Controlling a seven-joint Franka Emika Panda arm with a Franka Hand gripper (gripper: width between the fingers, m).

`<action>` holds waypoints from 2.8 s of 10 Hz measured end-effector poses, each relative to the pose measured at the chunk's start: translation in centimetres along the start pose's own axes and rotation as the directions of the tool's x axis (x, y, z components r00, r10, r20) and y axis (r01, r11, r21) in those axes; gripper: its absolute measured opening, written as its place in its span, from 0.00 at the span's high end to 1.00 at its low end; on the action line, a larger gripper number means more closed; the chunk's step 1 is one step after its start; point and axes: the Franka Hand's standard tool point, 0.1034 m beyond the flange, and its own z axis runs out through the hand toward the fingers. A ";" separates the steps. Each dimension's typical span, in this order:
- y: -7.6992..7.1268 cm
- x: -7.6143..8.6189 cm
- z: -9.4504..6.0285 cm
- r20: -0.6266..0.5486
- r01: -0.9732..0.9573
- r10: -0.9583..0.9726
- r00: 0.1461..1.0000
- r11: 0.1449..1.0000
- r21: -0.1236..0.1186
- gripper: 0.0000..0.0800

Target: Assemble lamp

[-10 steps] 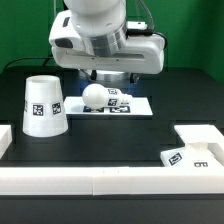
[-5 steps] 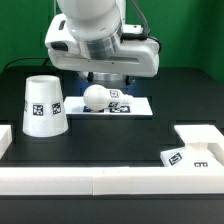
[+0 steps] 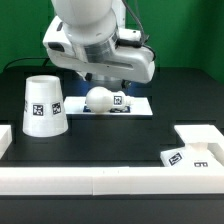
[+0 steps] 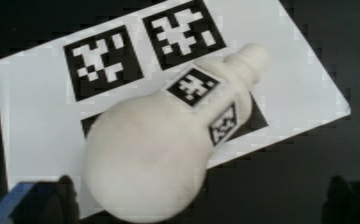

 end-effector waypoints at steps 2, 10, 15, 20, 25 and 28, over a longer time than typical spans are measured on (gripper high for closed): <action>-0.1 0.0 0.1 0.001 0.002 -0.002 1.000 1.000 -0.002 0.13; -2.4 0.2 0.9 0.012 -0.115 0.114 0.993 0.993 0.026 0.13; -2.1 0.4 1.2 0.020 -0.123 0.123 0.992 0.992 0.028 0.13; -0.9 1.1 1.9 0.027 -0.150 0.149 0.989 0.988 0.029 0.13; -0.5 1.3 2.5 0.030 -0.150 0.149 0.988 0.988 0.026 0.13; -0.4 1.1 2.6 0.031 -0.143 0.143 0.989 0.989 0.026 0.13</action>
Offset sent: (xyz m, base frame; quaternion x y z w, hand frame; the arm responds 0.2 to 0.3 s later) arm 0.0022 0.0019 -0.0099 0.0499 -0.0273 0.1201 0.9911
